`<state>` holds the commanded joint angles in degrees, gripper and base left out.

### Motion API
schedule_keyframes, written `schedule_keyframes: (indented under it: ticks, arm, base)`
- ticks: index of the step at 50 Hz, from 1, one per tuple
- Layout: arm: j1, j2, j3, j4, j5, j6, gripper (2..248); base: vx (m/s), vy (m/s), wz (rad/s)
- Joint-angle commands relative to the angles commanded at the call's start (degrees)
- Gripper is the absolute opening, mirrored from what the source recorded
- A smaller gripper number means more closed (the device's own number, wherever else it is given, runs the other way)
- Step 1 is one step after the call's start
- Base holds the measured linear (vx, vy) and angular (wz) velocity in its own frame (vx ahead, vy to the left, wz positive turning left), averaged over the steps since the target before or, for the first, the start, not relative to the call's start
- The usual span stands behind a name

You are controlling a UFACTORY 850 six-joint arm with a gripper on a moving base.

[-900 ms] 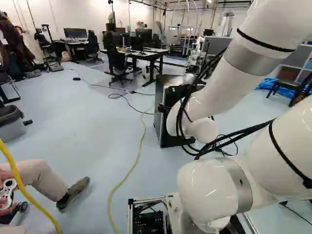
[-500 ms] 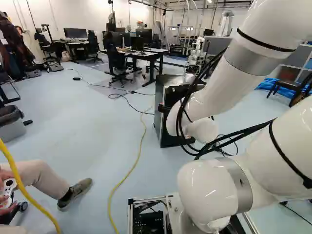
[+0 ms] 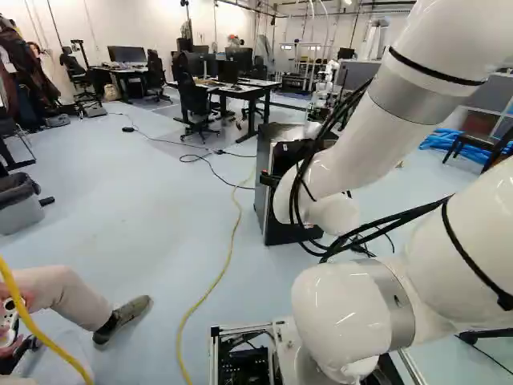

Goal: Grab a drink from the fridge

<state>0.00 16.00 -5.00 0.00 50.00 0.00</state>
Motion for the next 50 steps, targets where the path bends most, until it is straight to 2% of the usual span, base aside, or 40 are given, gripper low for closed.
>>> schedule_keyframes:
  ticks: [50]
  arm:
    - [0.0, 0.0, 0.0, 0.0, 0.0, 0.0, 247]
  base:
    - [0.053, 0.018, -0.004]
